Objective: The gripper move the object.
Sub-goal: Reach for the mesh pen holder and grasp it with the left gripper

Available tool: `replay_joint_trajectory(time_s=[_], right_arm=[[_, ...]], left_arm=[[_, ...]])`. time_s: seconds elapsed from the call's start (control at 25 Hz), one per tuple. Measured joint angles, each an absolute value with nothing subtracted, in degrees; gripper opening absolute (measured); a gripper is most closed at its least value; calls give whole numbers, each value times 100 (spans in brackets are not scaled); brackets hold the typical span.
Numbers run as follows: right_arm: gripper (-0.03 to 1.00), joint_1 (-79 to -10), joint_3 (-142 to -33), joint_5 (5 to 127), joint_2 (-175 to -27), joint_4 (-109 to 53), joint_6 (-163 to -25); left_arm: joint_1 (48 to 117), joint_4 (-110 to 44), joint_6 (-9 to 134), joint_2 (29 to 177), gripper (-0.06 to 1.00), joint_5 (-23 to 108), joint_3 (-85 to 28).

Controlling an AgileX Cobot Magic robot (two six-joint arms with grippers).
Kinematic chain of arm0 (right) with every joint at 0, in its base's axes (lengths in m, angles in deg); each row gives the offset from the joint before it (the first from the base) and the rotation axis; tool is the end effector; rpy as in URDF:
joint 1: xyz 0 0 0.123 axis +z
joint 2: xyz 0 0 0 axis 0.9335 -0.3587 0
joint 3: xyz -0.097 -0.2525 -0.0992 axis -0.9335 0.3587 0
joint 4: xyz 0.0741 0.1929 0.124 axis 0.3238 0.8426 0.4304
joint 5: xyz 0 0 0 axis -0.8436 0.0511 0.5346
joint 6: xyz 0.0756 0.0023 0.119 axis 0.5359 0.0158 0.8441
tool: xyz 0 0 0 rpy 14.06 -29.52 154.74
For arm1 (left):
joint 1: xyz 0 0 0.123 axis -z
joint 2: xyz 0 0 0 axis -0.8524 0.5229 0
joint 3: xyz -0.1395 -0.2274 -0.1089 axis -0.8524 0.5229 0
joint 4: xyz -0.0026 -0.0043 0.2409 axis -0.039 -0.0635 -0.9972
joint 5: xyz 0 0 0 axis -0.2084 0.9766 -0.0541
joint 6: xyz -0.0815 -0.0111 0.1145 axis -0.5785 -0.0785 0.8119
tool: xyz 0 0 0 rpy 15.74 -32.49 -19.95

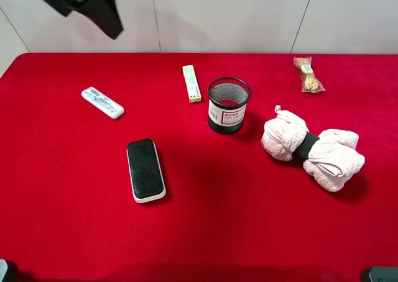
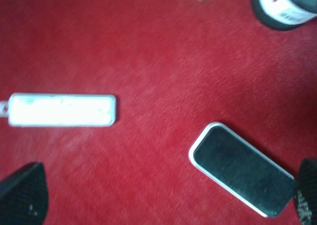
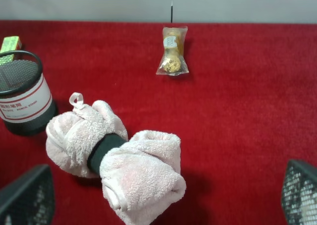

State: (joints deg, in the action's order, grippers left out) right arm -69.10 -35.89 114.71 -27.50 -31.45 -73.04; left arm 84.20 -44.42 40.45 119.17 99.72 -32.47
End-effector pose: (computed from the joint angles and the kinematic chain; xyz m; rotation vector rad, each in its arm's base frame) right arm 0.0290 0.0101 0.2552 -0.0329 1.9910 0.0779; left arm 0.3052 -0.1521 0.3033 0.8495 2.5211 -0.1265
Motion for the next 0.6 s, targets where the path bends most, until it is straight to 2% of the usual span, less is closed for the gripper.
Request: replay_joint_trajectory(time_s=[0.6], right_arm=[[69, -6910, -3589, 11471, -2750, -3145, -7304]], left_arm=[[9803, -4160, 4488, 13348, 98, 9944, -4195]])
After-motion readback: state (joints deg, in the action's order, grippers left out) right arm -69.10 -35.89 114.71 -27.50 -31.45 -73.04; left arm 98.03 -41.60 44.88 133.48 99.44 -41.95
